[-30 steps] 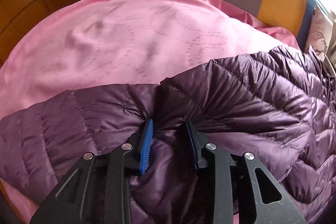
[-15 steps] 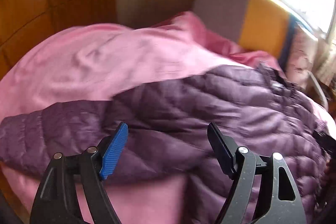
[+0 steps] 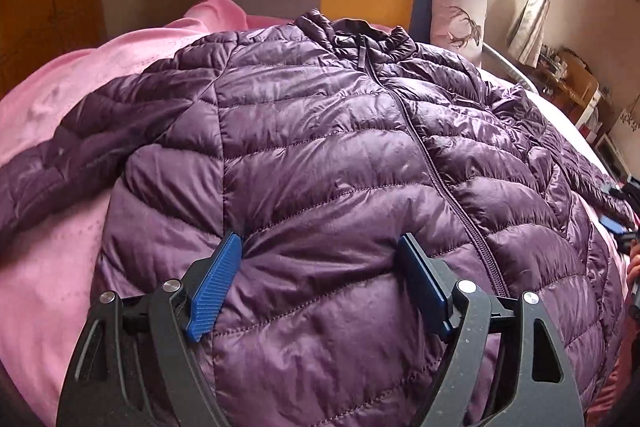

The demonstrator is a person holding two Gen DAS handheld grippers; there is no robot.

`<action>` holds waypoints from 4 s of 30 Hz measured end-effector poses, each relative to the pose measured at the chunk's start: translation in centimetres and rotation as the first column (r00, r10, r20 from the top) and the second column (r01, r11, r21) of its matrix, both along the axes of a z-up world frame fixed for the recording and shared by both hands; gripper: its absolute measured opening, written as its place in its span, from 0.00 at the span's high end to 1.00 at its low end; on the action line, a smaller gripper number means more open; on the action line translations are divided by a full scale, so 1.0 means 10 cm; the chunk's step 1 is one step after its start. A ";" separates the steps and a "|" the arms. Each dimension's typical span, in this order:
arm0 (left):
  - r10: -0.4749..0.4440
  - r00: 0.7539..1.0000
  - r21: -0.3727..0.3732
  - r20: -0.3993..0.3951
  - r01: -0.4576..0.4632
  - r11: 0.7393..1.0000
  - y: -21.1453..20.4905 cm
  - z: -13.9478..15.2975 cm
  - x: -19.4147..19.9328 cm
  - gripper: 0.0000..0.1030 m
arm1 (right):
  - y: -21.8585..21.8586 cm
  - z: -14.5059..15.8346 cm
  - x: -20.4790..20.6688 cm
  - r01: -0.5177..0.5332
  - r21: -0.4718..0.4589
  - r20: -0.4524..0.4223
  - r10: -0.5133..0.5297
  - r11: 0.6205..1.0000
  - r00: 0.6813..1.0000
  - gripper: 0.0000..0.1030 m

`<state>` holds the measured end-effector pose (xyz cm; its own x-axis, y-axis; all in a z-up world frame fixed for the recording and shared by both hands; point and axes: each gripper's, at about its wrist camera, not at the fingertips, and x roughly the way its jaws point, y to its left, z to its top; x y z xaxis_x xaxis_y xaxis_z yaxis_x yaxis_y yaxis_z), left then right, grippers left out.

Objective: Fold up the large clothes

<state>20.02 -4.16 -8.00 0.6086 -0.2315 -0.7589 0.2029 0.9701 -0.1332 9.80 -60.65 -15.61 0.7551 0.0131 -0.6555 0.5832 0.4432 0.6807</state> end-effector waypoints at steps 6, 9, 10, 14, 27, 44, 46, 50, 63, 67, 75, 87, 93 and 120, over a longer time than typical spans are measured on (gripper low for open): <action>0.008 1.000 0.042 0.001 -0.008 0.999 -0.05 -0.02 0.00 0.20 | -0.64 -0.02 -0.14 0.150 0.098 0.011 -0.152 0.984 0.988 0.52; 0.017 1.000 0.049 0.004 -0.017 0.999 -0.06 -0.03 -0.02 0.16 | -0.81 -0.04 -0.11 0.148 0.092 -0.024 -0.147 0.985 0.989 0.75; 0.019 1.000 0.056 0.008 -0.020 0.998 -0.07 -0.04 -0.03 0.16 | -0.86 -0.04 -0.11 0.144 0.081 -0.037 -0.142 0.986 0.989 0.81; 0.016 1.000 0.071 0.011 -0.016 0.997 -0.08 -0.05 -0.03 0.14 | -0.87 0.08 -0.12 0.134 0.013 -0.058 -0.133 0.991 0.989 0.90; 0.010 1.000 0.058 0.013 -0.011 0.998 -0.08 -0.09 0.01 0.10 | -0.11 1.03 0.42 -0.098 -0.245 0.031 0.109 0.964 0.994 0.92; -0.025 1.000 -0.003 0.001 0.025 1.000 -0.04 -0.12 0.02 0.04 | 2.98 0.83 1.75 -0.707 -0.390 -0.148 0.718 0.590 0.680 0.92; -0.028 1.000 -0.018 -0.003 0.028 0.999 -0.02 -0.12 0.03 0.04 | 3.26 0.72 1.82 -0.744 -0.382 -0.176 0.748 0.548 0.640 0.92; -0.057 0.998 -0.038 -0.033 0.056 0.998 0.00 -0.07 0.05 0.05 | 3.62 0.56 1.91 -0.784 -0.370 -0.205 0.779 0.499 0.593 0.88; -0.195 0.980 -0.065 0.024 0.197 0.978 -0.31 0.40 0.29 0.28 | 3.09 0.66 1.30 -0.748 -0.233 0.097 0.780 0.621 0.618 0.10; -0.274 0.961 0.008 0.028 0.274 0.962 -0.68 0.39 0.44 0.28 | 2.66 0.55 1.01 -0.693 -0.159 0.138 0.711 0.703 0.690 0.09; -0.306 0.952 0.194 0.006 0.299 0.934 -1.49 0.25 0.92 0.28 | 2.18 0.36 0.67 -0.619 -0.094 0.125 0.626 0.780 0.770 0.09; -0.035 0.998 -0.324 -0.049 0.017 0.946 -0.48 0.50 1.14 0.94 | 2.08 0.28 0.75 -0.624 -0.047 0.171 0.622 0.780 0.764 0.08; 0.007 0.987 -0.450 -0.162 -0.081 0.890 0.01 0.24 1.11 0.94 | 2.20 0.30 1.00 -0.654 -0.018 0.204 0.643 0.757 0.738 0.07; 0.090 0.984 -0.447 -0.154 -0.150 0.882 0.54 0.13 1.12 0.95 | 2.34 0.32 2.28 -0.602 -0.436 -0.298 0.523 0.669 0.798 0.36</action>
<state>31.23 1.20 -6.68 0.5608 -0.5012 -0.6590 0.0410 0.8118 -0.5825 32.59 -37.20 -12.38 0.6135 0.0581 -0.7876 0.1795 0.9610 0.2106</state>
